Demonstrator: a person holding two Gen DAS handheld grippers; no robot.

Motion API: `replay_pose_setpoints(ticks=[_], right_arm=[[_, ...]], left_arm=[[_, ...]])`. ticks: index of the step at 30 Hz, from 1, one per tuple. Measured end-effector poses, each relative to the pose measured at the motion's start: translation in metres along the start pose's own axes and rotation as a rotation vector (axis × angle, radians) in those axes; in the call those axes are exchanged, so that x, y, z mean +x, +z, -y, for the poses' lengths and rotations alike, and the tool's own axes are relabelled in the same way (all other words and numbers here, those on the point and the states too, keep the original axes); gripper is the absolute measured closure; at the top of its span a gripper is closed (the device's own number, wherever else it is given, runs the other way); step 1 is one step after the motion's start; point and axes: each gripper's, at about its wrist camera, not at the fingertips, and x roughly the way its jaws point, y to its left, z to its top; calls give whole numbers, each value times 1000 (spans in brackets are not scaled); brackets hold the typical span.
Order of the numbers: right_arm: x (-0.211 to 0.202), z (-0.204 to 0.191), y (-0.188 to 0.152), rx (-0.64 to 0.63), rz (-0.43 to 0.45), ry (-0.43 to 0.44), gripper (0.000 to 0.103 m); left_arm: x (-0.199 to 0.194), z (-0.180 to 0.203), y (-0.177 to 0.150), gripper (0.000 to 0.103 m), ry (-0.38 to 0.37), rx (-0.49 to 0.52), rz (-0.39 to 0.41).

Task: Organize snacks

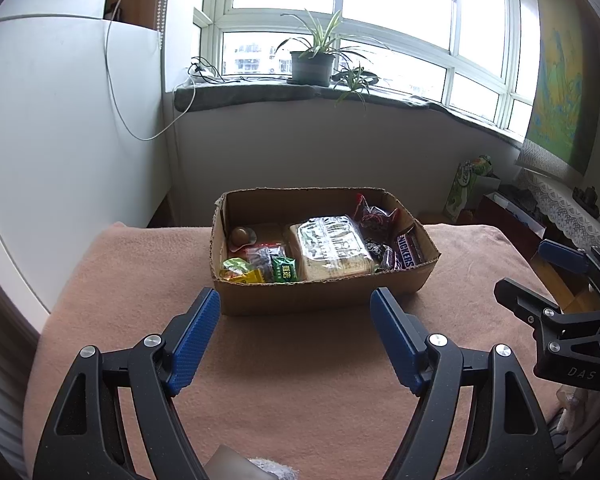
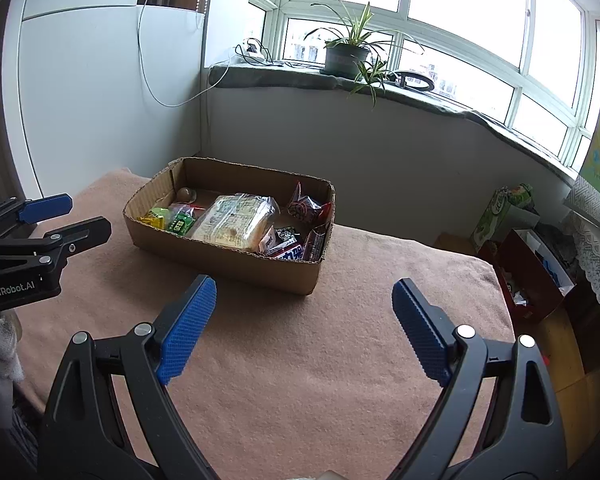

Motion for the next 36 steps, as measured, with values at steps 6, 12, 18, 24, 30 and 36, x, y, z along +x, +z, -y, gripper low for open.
replay_pose_setpoints(ticks=[6, 12, 18, 24, 30, 36], right_arm=[[3, 1, -3, 9, -16, -1, 10], [4, 0, -4, 5, -8, 6, 0], [5, 1, -5, 6, -16, -3, 0], [5, 2, -5, 8, -16, -8, 0], [5, 2, -5, 2, -14, -20, 0], [7, 2, -8, -3, -22, -27, 0]], left_arm=[[4, -1, -2, 25, 10, -7, -16], [2, -2, -2, 25, 13, -13, -14], [3, -2, -3, 25, 12, -13, -17], [3, -2, -3, 25, 9, -11, -20], [4, -2, -3, 25, 9, -13, -27], [3, -3, -3, 25, 7, -13, -15]])
